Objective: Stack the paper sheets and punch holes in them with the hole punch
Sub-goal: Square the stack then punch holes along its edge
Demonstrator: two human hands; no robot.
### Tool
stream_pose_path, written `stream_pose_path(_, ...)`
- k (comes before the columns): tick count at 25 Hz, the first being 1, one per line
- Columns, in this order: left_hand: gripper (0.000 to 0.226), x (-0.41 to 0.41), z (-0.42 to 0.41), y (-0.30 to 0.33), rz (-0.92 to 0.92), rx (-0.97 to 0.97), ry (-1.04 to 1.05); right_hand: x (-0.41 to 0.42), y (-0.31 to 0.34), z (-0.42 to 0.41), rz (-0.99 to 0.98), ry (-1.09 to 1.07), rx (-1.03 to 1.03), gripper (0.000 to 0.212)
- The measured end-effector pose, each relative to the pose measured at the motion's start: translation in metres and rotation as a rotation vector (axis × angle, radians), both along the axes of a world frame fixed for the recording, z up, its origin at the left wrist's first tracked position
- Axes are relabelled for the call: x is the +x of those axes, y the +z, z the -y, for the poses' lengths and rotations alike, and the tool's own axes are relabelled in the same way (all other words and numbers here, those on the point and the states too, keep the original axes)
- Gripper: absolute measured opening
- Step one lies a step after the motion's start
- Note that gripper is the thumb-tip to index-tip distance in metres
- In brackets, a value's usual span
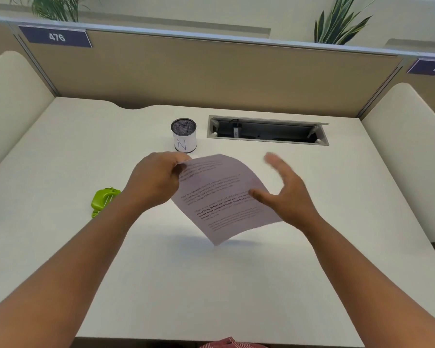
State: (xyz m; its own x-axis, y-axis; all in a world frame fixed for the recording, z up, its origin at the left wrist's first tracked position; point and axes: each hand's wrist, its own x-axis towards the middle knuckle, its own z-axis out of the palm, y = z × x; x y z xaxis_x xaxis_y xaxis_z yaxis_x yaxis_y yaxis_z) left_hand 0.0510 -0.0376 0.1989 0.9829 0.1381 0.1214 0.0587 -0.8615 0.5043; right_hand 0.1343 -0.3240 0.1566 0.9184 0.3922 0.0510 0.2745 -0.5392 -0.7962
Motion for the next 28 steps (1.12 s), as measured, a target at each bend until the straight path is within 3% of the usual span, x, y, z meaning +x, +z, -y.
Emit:
stream_pose_path(2, 0.031, 0.004, 0.009, 0.014, -0.002, 0.127, -0.087, 0.002, 0.008, -0.01, -0.104, 0.175, -0.046, 0.035)
stream_pose_path(3, 0.029, 0.006, 0.013, 0.019, 0.029, 0.185, -0.119, 0.001, 0.008, -0.013, -0.158, 0.199, -0.029, 0.022)
stream_pose_path(5, 0.026, 0.009, 0.015, 0.019, 0.221, 0.27, -0.11, -0.002, 0.002, -0.017, -0.236, 0.146, 0.055, 0.02)
stream_pose_path(7, 0.045, 0.009, 0.018, 0.005, 0.486, 0.267, 0.061, -0.004, -0.003, -0.013, -0.309, 0.078, 0.192, 0.018)
stream_pose_path(9, 0.083, 0.003, 0.022, -0.019, 0.588, -0.1, 0.254, -0.004, -0.009, -0.008, -0.378, 0.034, 0.345, 0.021)
stream_pose_path(12, 0.107, -0.005, 0.029, -0.06, 0.179, -0.906, 0.291, -0.004, -0.017, -0.001, -0.408, 0.038, 0.506, 0.024)
stream_pose_path(14, 0.094, -0.007, 0.025, -0.082, 0.027, -1.101, 0.225, -0.005, -0.021, 0.0, -0.403, 0.056, 0.558, 0.025)
stream_pose_path(20, 0.036, -0.005, 0.024, -0.095, 0.113, -1.055, 0.144, -0.007, -0.03, 0.0, -0.373, 0.082, 0.559, 0.025)
stream_pose_path(28, 0.045, -0.006, 0.036, -0.098, 0.113, -1.076, 0.203, -0.014, -0.046, -0.004, -0.406, 0.0, 0.564, 0.029)
